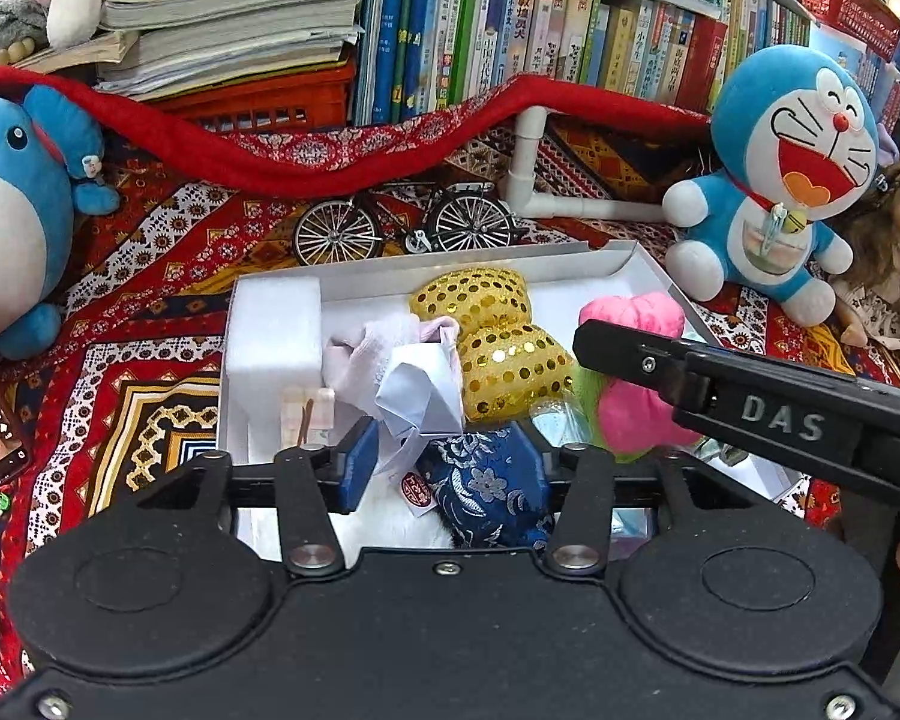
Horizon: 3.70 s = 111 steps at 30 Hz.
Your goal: Organize soft objects
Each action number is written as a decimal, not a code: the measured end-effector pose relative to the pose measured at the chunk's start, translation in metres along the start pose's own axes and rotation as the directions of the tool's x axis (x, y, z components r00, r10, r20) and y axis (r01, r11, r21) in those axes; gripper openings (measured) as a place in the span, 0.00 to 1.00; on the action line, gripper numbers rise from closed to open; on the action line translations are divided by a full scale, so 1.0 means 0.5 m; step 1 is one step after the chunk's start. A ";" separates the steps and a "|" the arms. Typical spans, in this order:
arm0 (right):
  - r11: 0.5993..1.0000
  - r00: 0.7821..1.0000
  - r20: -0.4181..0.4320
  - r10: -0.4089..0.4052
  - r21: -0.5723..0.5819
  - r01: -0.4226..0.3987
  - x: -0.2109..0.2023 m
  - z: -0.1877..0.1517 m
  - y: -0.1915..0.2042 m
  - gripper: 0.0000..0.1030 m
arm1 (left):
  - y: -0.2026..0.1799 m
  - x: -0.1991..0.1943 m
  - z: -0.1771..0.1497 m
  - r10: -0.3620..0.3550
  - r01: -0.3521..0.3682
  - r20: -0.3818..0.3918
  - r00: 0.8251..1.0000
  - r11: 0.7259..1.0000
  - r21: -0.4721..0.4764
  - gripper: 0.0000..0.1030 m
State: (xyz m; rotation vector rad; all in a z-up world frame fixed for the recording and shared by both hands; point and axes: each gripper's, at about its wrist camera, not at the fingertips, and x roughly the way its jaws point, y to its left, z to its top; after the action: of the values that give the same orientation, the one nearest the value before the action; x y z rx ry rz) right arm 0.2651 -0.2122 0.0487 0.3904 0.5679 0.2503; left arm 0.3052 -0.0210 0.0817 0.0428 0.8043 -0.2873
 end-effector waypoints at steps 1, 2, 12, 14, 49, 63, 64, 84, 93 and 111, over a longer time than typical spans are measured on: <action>1.000 1.000 0.007 0.008 0.001 -0.008 -0.005 0.002 0.001 0.59 | 0.001 -0.004 0.000 0.001 -0.001 0.006 1.000 1.000 -0.001 0.49; 1.000 1.000 0.015 0.017 0.001 -0.017 -0.012 0.003 0.002 0.62 | 0.002 -0.009 0.000 0.003 -0.003 0.012 1.000 1.000 -0.002 0.51; 0.999 0.995 0.089 0.038 -0.022 -0.036 -0.094 0.010 0.017 0.70 | 0.008 -0.096 -0.012 0.021 -0.020 0.099 0.995 1.000 -0.012 0.69; 0.999 0.991 0.126 0.035 -0.046 -0.029 -0.134 0.001 0.019 0.75 | 0.010 -0.131 -0.026 0.024 -0.023 0.141 0.990 1.000 -0.005 0.72; 0.895 0.933 0.267 -0.240 -0.311 0.319 -0.405 -0.432 0.057 1.00 | -0.027 -0.325 -0.574 0.264 -0.217 0.277 0.924 0.958 -0.188 0.93; 0.906 0.944 0.223 -0.244 -0.295 0.304 -0.391 -0.440 0.055 1.00 | -0.041 -0.289 -0.571 0.252 -0.216 0.218 0.943 0.960 -0.177 0.97; 0.906 0.944 0.221 -0.244 -0.295 0.303 -0.390 -0.440 0.055 1.00 | -0.041 -0.288 -0.570 0.253 -0.216 0.217 0.943 0.960 -0.177 0.97; 0.908 0.945 0.214 -0.247 -0.289 0.302 -0.389 -0.443 0.056 1.00 | -0.044 -0.281 -0.568 0.252 -0.221 0.192 0.949 0.961 -0.169 0.99; 0.908 0.945 0.214 -0.247 -0.289 0.303 -0.389 -0.442 0.056 1.00 | -0.045 -0.280 -0.567 0.252 -0.221 0.191 0.949 0.961 -0.169 1.00; 0.909 0.946 0.210 -0.246 -0.290 0.300 -0.388 -0.443 0.057 1.00 | -0.045 -0.277 -0.569 0.255 -0.225 0.189 0.948 0.960 -0.167 1.00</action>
State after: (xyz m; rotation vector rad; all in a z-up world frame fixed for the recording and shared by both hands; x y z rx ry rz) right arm -0.0220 -0.1876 -0.0191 0.0138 0.3994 0.0338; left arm 0.0077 0.0321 -0.0156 -0.0243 0.6011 -0.0010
